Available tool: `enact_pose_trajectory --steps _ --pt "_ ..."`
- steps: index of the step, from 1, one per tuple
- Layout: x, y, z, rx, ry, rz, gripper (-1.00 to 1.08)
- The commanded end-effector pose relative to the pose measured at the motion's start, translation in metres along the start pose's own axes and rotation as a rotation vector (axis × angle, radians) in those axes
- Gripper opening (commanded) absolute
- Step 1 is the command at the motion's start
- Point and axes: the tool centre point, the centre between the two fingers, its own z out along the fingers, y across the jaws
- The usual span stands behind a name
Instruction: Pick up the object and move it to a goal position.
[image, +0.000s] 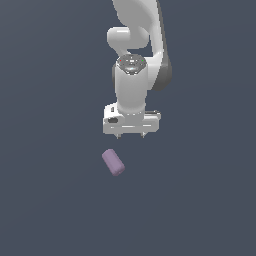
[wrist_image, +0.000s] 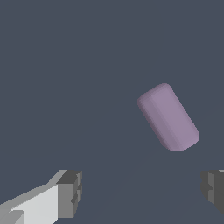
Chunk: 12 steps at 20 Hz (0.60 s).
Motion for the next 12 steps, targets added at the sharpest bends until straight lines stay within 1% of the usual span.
enact_pose_trajectory --steps 1,4,12 --pt "0.0 0.0 0.0 0.0 0.0 0.0 1.0" --pt "0.001 -0.003 -0.001 -0.001 0.004 -0.011 1.0" --pt "0.002 -0.021 -0.011 -0.004 0.027 -0.069 1.0"
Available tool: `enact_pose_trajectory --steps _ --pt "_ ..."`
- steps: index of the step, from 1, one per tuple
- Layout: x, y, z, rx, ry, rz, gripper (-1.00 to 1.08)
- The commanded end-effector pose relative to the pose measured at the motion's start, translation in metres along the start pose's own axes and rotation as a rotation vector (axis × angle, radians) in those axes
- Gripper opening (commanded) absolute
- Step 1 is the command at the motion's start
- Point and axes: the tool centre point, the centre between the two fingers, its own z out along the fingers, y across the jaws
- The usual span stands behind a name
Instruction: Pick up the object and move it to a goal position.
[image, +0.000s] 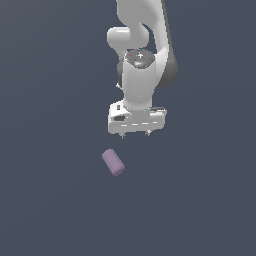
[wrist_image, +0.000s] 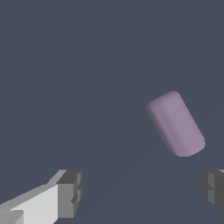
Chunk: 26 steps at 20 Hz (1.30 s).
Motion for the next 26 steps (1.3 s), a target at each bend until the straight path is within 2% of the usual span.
enact_pose_trajectory --steps 1,14,26 --pt "0.0 -0.003 -0.002 0.0 0.003 -0.004 1.0" --pt "0.007 0.015 0.014 -0.003 -0.008 -0.079 1.0" --pt "0.022 0.061 0.058 0.0 -0.033 -0.293 1.0"
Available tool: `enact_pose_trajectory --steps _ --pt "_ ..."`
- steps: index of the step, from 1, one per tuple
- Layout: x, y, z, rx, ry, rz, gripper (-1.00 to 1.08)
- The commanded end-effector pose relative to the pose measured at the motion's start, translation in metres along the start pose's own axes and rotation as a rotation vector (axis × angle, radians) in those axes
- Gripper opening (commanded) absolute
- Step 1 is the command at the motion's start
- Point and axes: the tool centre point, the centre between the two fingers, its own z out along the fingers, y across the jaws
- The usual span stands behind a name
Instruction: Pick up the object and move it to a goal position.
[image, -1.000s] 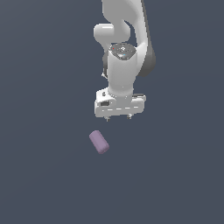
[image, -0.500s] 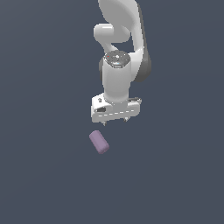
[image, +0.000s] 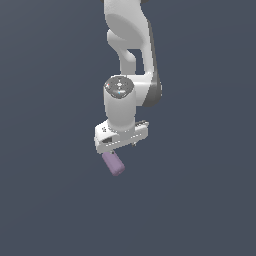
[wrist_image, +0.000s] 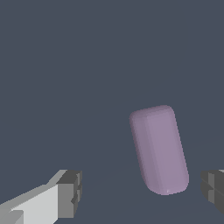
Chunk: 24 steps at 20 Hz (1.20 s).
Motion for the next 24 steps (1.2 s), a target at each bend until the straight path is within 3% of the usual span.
enact_pose_trajectory --steps 1,12,24 --pt "0.0 0.012 0.011 0.002 -0.005 -0.051 1.0" --pt "-0.003 0.044 0.043 0.012 -0.018 -0.194 1.0" --pt "-0.005 0.05 0.055 0.015 -0.021 -0.215 1.0"
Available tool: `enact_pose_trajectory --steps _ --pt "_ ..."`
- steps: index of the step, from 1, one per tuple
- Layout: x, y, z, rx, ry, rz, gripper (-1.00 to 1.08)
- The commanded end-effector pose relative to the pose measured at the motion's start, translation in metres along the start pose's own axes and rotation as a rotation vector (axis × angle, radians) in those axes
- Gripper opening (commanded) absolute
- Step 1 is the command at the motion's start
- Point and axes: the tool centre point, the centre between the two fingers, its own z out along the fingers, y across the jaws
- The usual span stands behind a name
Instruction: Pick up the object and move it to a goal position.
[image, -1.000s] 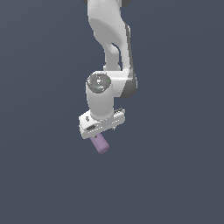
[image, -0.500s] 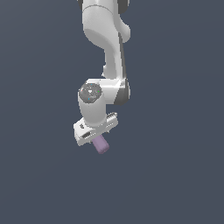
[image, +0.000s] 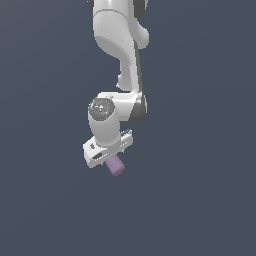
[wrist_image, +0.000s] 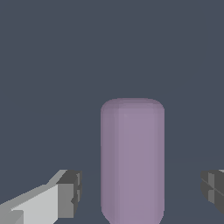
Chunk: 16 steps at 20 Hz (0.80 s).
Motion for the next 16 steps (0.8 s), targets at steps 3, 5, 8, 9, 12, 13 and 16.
enact_pose_trajectory --steps 3,5,8,9,12,13,16 --pt "0.0 -0.001 0.016 0.001 -0.001 -0.002 1.0" --pt "-0.001 -0.001 0.027 0.001 -0.001 -0.003 1.0" --pt "-0.001 -0.001 0.041 0.001 -0.001 -0.003 1.0" --pt "-0.001 -0.001 0.044 0.001 0.0 -0.004 1.0" --pt "-0.001 0.0 0.048 0.001 0.0 -0.004 1.0" --pt "0.0 0.0 0.048 0.001 0.0 -0.004 1.0" --pt "0.0 0.0 0.048 0.001 0.0 -0.004 -1.0"
